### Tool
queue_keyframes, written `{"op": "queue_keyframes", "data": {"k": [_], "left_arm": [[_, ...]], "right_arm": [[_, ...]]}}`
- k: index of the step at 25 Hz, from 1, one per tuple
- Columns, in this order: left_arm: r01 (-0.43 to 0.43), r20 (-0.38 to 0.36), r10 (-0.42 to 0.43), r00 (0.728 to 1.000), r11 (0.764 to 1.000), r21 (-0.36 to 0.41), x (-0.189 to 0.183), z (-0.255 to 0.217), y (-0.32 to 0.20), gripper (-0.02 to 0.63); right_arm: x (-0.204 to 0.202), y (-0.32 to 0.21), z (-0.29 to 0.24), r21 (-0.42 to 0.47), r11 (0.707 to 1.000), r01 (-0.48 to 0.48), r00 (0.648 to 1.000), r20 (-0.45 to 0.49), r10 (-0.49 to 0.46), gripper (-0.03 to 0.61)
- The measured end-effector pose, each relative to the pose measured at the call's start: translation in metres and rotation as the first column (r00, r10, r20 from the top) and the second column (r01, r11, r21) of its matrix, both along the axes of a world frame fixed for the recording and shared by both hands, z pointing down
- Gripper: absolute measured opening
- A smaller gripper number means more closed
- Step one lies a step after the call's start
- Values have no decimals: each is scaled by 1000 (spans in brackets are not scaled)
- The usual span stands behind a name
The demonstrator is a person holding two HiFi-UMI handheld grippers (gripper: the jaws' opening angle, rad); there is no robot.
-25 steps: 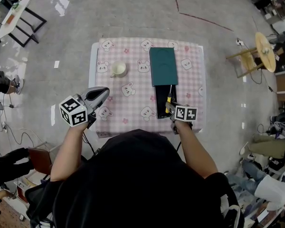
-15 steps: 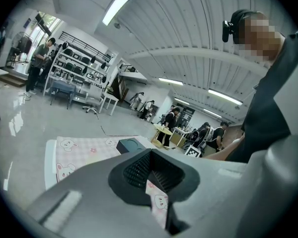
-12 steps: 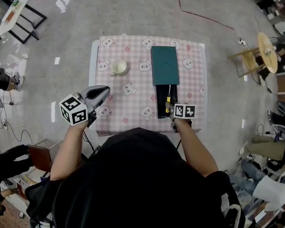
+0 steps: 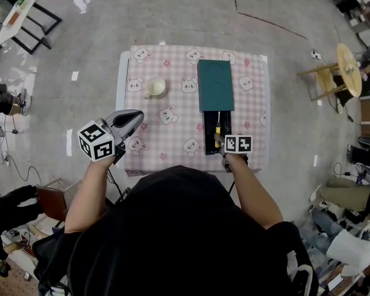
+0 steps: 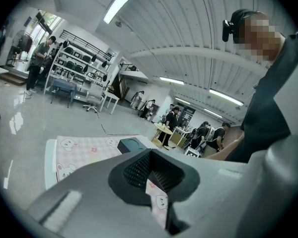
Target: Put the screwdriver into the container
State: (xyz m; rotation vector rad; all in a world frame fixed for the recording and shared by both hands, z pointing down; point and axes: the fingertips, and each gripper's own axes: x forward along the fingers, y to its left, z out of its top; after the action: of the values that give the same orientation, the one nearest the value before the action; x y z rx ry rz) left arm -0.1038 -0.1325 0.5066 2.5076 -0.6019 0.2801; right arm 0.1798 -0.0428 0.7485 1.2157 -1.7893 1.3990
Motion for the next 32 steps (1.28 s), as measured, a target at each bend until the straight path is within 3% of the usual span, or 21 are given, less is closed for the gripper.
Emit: {"op": "queue_keyframes", "data": {"k": [32], "left_arm": [[63, 9, -63, 998, 998, -25, -21, 7, 5, 0]], "right_arm": [[-10, -3, 34, -135, 990, 39, 999, -29, -43, 106]]}}
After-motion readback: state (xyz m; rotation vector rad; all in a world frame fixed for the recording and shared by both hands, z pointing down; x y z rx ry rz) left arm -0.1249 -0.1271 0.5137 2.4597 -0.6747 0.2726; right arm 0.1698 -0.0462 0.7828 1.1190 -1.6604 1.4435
